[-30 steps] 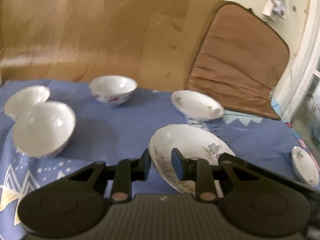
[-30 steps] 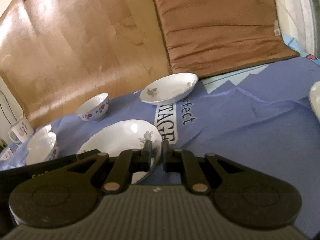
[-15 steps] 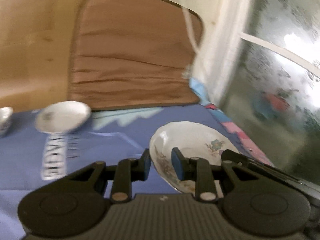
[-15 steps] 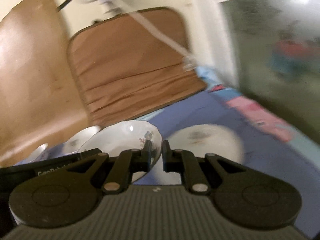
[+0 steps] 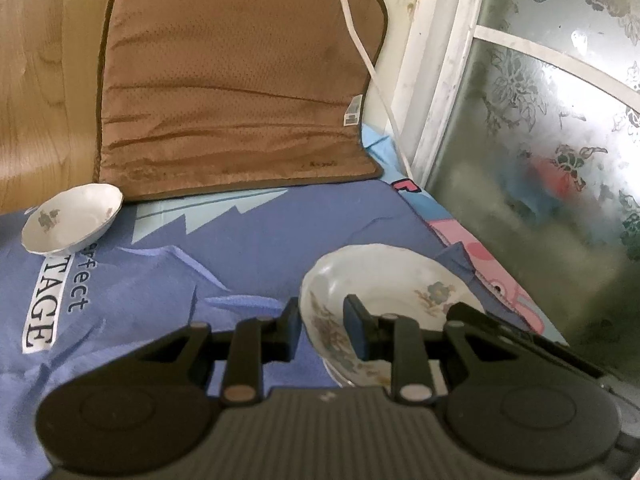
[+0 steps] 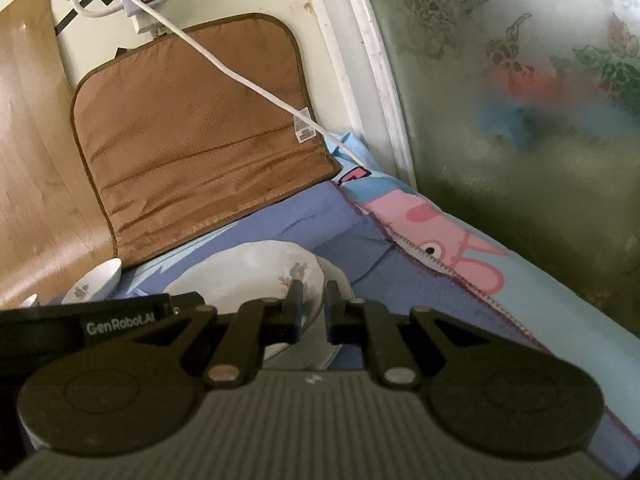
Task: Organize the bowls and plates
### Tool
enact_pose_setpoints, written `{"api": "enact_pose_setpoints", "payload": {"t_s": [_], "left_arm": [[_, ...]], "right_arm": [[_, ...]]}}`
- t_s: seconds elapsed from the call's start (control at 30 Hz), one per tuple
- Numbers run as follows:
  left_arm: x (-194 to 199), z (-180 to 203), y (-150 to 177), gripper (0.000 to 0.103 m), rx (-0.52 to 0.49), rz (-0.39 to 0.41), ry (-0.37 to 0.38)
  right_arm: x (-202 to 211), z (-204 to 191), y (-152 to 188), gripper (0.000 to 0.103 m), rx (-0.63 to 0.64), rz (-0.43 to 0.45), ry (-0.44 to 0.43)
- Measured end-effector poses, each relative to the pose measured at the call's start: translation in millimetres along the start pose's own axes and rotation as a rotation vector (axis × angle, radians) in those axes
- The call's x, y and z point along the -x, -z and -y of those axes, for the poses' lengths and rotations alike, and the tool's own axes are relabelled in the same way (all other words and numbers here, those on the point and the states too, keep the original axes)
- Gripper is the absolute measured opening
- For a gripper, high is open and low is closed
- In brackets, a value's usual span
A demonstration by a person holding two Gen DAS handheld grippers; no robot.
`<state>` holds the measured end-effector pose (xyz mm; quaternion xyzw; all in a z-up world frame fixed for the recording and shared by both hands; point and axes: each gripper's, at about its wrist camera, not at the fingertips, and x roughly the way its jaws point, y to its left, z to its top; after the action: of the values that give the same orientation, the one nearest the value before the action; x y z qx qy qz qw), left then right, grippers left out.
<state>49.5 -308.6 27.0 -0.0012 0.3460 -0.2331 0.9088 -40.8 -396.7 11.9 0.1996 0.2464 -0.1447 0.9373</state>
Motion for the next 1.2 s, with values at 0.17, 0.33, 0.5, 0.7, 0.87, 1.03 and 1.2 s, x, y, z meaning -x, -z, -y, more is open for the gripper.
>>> {"api": "enact_pose_setpoints", "payload": {"t_s": [0.17,0.33,0.5,0.7,0.87,1.03,1.2], "left_arm": [[-1.9,5.0,2.4,0.032,-0.031,0.01,-0.012],[2.4,-1.0,2.2,0.039,-0.022,0.022,-0.006],[12.8,-10.0,2.4,0.04,-0.005,0.052,-0.006],[21.5,-17.7,5.2,0.041,-0.006,0.06,-0.004],[31.6,-23.8,9.0,0.041,-0.006,0.071,-0.009],[40.3,-30.2,12.6,0.042,-0.011,0.076,-0.01],[47.3,-37.4,17.6,0.043,-0.024,0.084,-0.032]], "right_arm": [[-0.4,-3.6,4.2,0.018,0.017,0.023,0.013],[0.4,-3.5,4.9,0.02,0.01,0.047,0.023],[9.0,-9.1,6.3,0.042,0.026,0.115,0.076],[14.8,-8.9,5.7,0.054,0.022,0.157,0.094],[17.6,-20.2,8.9,0.054,0.052,0.161,0.091],[22.0,-30.3,11.8,0.053,0.069,0.163,0.091],[26.2,-35.9,14.7,0.053,0.066,0.152,0.095]]}}
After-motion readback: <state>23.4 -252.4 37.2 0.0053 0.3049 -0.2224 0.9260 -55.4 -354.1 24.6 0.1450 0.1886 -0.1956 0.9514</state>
